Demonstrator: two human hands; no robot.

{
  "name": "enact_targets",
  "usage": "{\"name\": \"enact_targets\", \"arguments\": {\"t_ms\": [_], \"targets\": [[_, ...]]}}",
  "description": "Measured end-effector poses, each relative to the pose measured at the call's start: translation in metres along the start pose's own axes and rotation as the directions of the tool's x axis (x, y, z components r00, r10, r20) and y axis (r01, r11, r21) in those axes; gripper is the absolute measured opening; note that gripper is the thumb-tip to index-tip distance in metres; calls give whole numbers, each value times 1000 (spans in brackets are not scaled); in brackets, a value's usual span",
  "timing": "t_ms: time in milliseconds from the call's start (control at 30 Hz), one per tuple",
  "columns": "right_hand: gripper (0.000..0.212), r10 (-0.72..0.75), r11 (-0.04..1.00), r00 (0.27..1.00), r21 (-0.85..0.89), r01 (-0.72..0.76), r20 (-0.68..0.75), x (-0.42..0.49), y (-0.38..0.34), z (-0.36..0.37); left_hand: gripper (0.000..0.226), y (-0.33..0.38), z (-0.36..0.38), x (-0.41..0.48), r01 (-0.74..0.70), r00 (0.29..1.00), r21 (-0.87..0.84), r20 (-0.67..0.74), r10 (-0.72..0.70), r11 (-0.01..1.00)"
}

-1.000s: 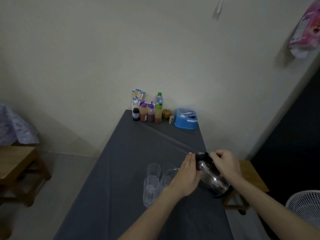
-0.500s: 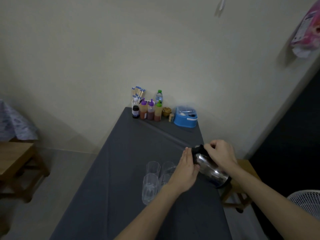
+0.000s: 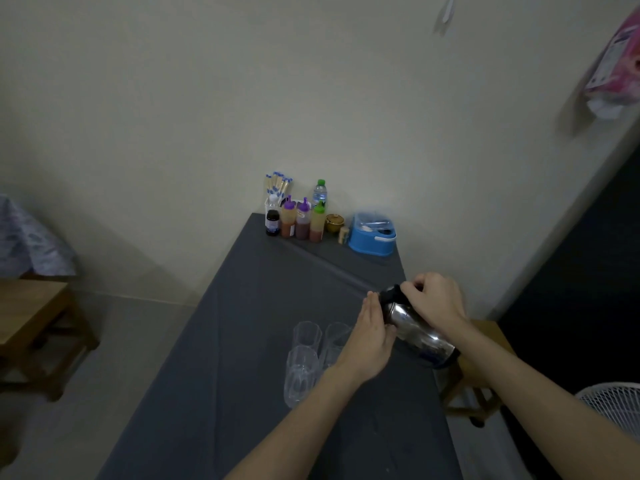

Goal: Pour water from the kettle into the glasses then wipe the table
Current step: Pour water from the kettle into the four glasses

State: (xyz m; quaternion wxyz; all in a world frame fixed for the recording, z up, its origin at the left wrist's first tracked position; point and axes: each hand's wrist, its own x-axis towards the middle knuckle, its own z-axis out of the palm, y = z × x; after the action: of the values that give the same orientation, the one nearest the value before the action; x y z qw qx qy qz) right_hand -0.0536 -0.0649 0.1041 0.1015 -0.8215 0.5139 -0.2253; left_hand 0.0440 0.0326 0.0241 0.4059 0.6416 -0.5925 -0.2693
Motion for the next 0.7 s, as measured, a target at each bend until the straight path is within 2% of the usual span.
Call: {"name": "enact_targets", "arguments": {"t_ms": [467,700], "targets": [[33,-50,998,999,-23,50,-12,3,-6,-7,66,2,-5,2,-30,999,-10,-34,30,999],[38,-15,1000,1000,-10,15,-11,-5,-3,-11,66,2,-3,3,-48,999,11,-5,48,999]]}}
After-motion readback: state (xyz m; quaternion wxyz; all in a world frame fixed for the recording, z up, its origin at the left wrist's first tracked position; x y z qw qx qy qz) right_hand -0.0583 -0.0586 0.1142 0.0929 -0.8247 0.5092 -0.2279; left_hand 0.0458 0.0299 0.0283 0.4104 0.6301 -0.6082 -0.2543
